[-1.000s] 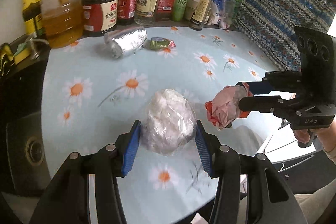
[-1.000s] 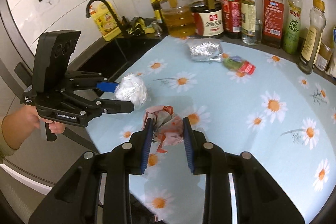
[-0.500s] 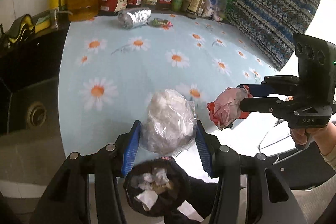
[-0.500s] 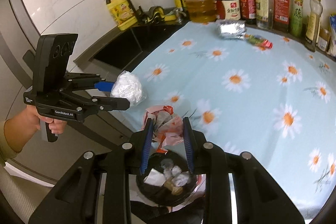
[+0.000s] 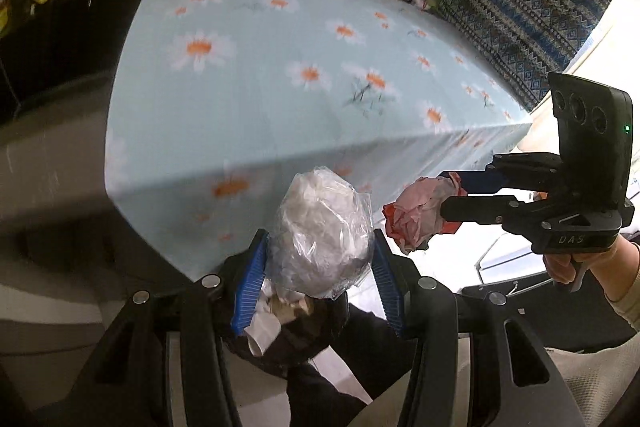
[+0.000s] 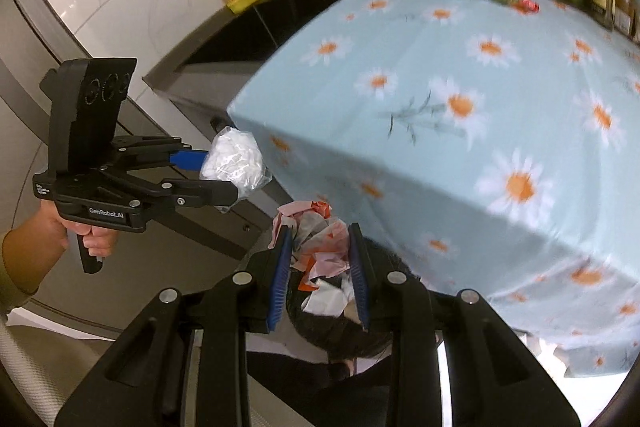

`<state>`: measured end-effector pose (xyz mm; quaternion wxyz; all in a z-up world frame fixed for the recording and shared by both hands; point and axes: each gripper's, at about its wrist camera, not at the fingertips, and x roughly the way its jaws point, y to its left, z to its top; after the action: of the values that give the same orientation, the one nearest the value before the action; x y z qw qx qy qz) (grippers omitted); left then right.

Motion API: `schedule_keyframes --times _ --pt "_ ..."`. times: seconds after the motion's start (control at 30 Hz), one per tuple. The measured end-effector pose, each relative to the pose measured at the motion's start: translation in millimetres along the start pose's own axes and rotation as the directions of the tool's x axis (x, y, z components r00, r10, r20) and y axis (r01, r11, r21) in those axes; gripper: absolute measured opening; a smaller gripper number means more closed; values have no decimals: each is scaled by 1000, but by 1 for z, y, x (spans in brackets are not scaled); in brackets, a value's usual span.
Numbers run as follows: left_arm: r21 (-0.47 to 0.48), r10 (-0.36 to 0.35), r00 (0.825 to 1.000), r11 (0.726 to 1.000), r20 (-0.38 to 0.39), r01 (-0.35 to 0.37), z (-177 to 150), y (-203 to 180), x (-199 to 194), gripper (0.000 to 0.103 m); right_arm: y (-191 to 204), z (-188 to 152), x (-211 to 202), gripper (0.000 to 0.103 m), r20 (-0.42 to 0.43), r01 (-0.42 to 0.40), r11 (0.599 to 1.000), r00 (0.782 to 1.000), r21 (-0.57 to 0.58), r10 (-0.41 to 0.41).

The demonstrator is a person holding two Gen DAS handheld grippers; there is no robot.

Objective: Collect trash
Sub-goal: 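Carry the wrapper and tissue bag down over the bin with both tools, then open both grippers to drop the wrapper and bag into the bin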

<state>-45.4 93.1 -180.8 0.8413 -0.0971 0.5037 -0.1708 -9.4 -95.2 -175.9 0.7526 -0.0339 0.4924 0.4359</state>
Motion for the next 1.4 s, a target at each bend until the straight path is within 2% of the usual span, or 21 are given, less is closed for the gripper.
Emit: schedule_keyframes --times 0.27,0.53,0.8,1.03,1.1,1.13,1.17,1.2,1.4 --pt "-69 -8 996 998 -87 2 -38 19 40 49 -8 -35 46 30 -92 4 997 996 76 3" --pt "-121 -5 984 992 -176 -17 -69 33 90 49 -22 -71 97 30 -195 26 989 981 145 3" --pt "-160 -5 970 987 -244 -35 -84 51 134 49 -33 -102 146 30 -294 35 978 956 206 27" --pt "-178 -3 959 983 -282 -49 -91 61 157 49 -39 -112 166 31 -332 43 968 942 246 43" --pt "-177 1 956 983 -295 -55 -93 65 160 50 -38 -112 168 33 -339 41 966 939 255 50" --pt "-166 9 952 984 -306 -63 -93 65 162 51 -38 -110 169 38 -342 40 965 938 259 54" --pt "-159 25 947 984 -319 -79 -93 65 164 59 -39 -110 170 49 -340 36 962 938 271 61" --pt "-154 37 944 984 -327 -91 -93 65 166 65 -41 -109 170 50 -330 33 960 942 279 64" --pt "-173 52 942 978 -330 -115 -92 77 166 65 -43 -106 170 50 -340 45 959 939 280 55"
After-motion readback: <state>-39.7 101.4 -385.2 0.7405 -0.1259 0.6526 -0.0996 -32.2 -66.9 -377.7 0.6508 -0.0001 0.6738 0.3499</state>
